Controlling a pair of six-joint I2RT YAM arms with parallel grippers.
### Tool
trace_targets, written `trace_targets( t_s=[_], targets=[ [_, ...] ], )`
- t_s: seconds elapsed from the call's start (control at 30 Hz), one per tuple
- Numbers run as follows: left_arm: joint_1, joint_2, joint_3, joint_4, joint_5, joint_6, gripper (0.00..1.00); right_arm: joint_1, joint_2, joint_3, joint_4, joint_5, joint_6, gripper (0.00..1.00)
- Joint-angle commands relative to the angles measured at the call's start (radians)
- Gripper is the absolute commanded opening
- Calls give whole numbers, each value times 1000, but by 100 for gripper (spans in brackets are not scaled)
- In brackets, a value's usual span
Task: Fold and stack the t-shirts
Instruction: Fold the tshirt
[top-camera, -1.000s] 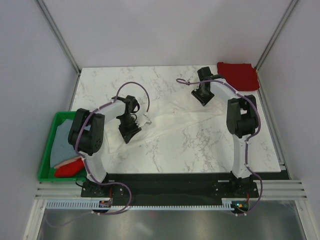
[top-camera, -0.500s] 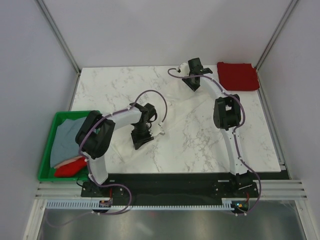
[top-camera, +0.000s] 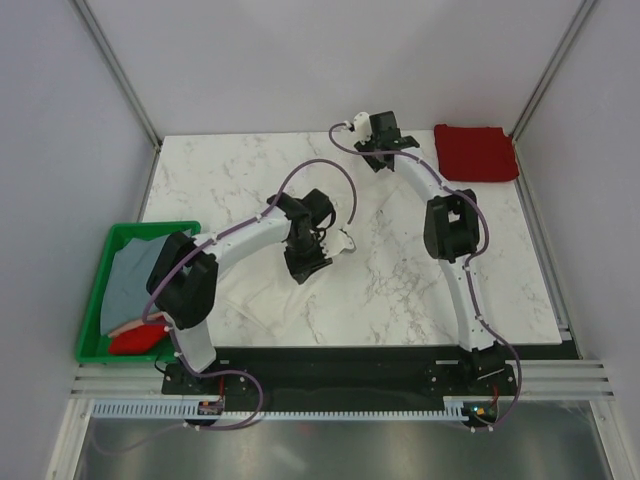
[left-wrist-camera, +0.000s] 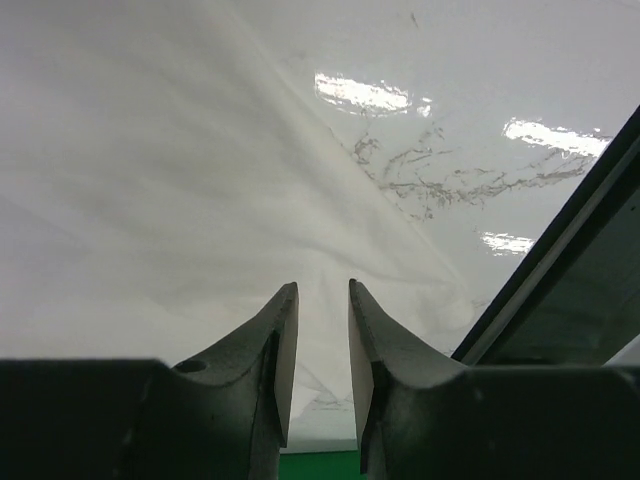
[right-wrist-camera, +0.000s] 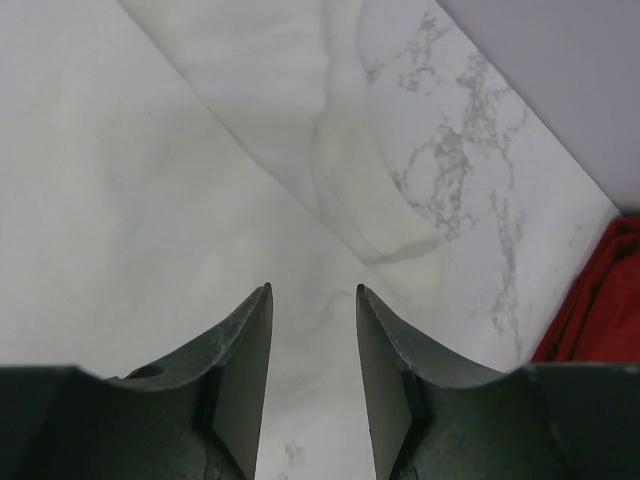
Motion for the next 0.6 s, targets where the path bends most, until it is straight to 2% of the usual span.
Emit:
trace_targets(
  t_s=[0.0, 0.13, 0.3, 0.43, 0.57],
  targets=[
    [18, -48, -80, 8, -33, -9, 34, -42, -233, -122, 41, -33, 60, 47],
    [26, -74, -221, 104, -64, 6, 33, -40, -337, -311, 44, -87, 82, 47],
    [24, -39, -296, 175, -38, 6, 33, -42, -391, -480, 34, -102, 95, 47],
    [17, 15, -286, 191, 7, -1, 33, -42, -365, -503, 24, -104, 92, 46],
    [-20, 51, -244, 188, 57, -17, 33, -42, -292, -448, 14, -102, 95, 46]
  ],
)
